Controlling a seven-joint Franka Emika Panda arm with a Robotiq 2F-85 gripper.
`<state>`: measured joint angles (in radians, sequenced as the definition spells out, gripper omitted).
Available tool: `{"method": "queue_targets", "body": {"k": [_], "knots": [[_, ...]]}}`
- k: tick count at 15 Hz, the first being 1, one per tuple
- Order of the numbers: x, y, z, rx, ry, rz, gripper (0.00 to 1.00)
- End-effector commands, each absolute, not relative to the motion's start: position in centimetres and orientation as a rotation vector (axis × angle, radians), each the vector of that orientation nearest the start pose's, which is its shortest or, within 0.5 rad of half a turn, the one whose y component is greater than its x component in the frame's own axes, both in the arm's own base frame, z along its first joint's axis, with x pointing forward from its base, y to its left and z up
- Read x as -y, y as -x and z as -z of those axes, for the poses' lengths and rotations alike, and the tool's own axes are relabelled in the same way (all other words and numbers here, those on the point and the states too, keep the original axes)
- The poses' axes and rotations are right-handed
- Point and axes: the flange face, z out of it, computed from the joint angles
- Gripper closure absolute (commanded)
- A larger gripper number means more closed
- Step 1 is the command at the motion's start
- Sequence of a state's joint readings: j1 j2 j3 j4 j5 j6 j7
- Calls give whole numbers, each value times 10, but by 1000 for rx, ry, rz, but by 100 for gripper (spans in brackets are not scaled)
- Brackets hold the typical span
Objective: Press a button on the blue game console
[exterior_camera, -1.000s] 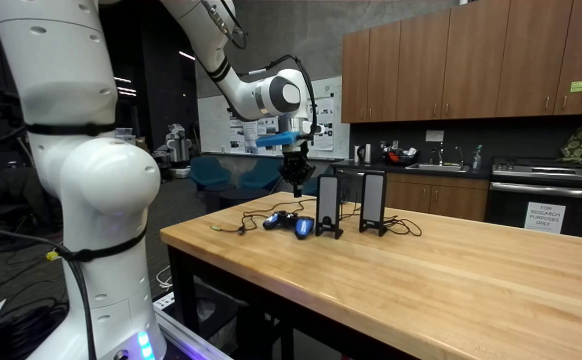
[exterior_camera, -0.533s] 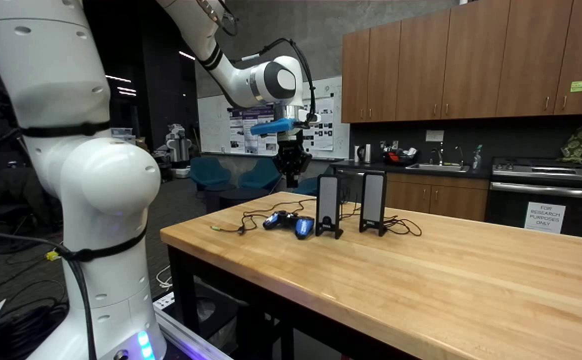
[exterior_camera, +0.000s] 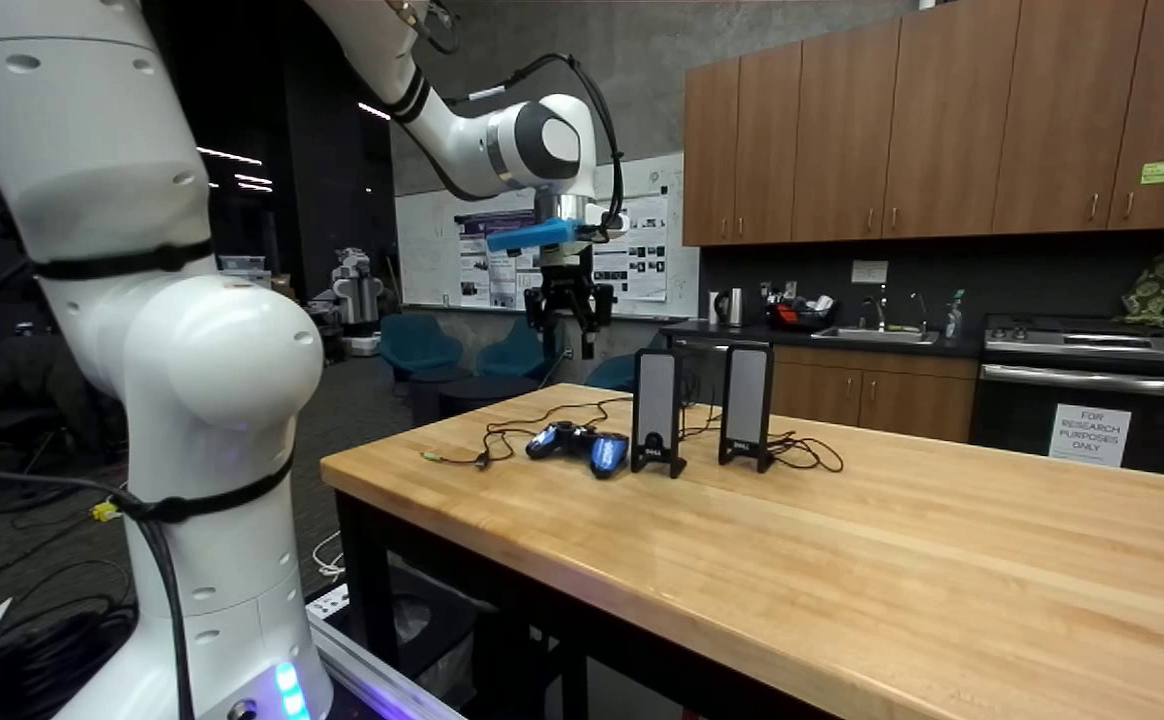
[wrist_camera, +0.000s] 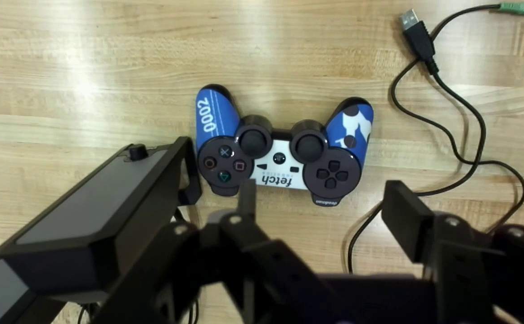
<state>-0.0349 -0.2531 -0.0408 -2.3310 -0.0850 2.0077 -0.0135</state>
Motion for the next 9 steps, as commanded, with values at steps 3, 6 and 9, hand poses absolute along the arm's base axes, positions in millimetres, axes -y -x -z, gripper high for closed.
{"method": "queue_targets", "body": {"k": [3, 6, 9], "knots": [[34, -438, -450, 35, 3171, -151, 0], [33, -431, -458, 66, 3166, -170, 0], [31, -424, -465, 91, 3151, -181, 0]]}}
